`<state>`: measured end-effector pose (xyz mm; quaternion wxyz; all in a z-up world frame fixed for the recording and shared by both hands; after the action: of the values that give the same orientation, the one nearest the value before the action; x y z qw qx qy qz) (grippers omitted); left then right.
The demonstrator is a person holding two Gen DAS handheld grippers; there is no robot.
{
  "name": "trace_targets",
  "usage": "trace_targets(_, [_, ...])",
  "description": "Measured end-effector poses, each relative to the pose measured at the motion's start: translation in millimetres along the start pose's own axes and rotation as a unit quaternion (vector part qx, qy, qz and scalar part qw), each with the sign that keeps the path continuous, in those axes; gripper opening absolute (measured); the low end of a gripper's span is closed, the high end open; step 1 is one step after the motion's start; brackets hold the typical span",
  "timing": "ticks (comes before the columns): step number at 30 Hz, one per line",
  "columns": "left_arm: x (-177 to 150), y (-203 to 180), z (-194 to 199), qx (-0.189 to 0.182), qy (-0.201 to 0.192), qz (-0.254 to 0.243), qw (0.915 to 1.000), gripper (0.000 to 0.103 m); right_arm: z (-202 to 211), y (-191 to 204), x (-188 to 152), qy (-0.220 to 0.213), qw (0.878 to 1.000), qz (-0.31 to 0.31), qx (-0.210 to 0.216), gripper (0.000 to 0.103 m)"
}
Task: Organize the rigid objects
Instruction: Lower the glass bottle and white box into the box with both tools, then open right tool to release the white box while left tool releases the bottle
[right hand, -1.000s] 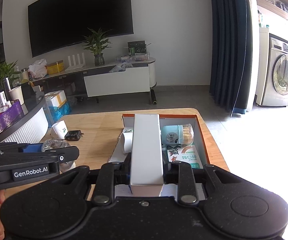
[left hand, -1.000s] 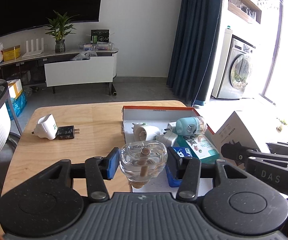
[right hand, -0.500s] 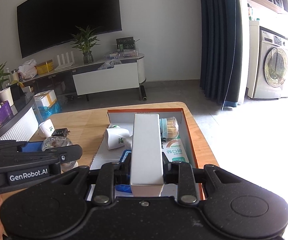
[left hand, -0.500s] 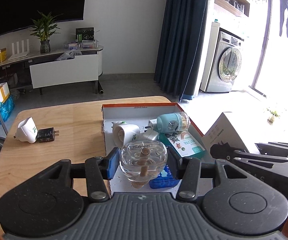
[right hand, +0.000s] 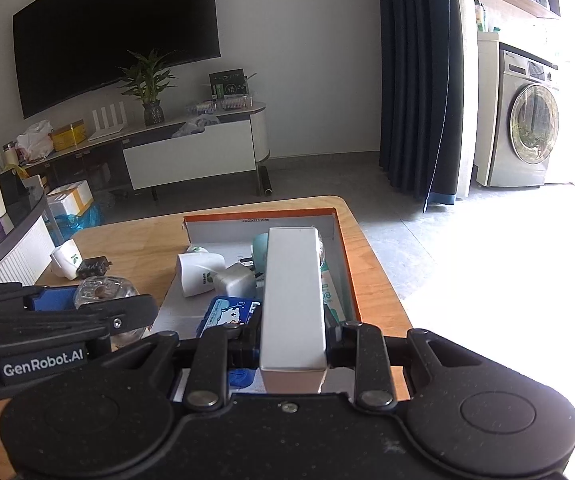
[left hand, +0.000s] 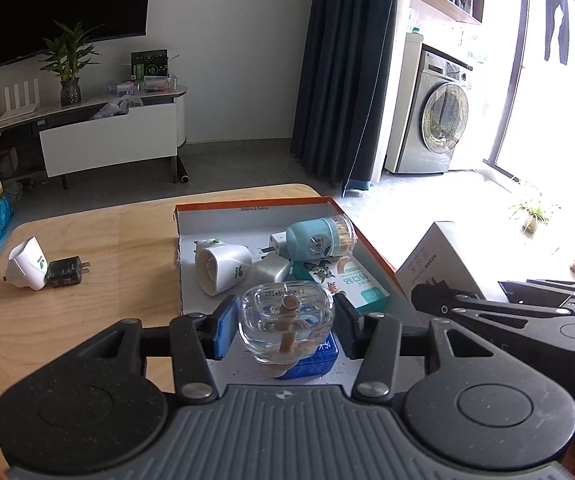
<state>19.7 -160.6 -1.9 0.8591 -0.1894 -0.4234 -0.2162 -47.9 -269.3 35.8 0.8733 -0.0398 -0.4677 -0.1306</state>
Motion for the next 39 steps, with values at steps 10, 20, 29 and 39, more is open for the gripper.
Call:
trace_targets(10, [-1.5, -3.5, -9.4, -0.009, 0.011, -0.002, 0.9999, 0.050, -11.1, -10.1, -2.5, 0.008, 1.000, 0.002, -0.019, 0.033])
trace_targets(20, [-3.1, -8.7, -16.5, -0.019, 0.023, -0.009, 0.9995, 0.050, -3.2, -23.2, 6.8, -0.021, 0.999, -0.021, -0.027, 0.047])
trace_targets(29, [-9.4, -24.2, -27.5, -0.056, 0.045, -0.019, 0.9973, 0.063, 3.7, -29.9, 13.4, -0.035, 0.998, -0.026, -0.036, 0.049])
trace_targets(39, [2.1, -4.0, -22.4, -0.004, 0.035, 0.000, 0.9994, 0.086, 5.1, -21.1, 16.4, -0.041, 0.998, -0.018, -0.034, 0.072])
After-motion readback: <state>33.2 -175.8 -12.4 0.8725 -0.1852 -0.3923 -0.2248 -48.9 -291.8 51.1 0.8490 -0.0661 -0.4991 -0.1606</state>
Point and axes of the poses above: each gripper's, at about its wrist camera, not at the fingertips, and z roughly against the way its jaws point, y to its left, x to its top, the point moved 5 cm from there along -z, roughly the way its jaws point, and after that the axes turned 4 degrees about z, right-handed, at the moved point
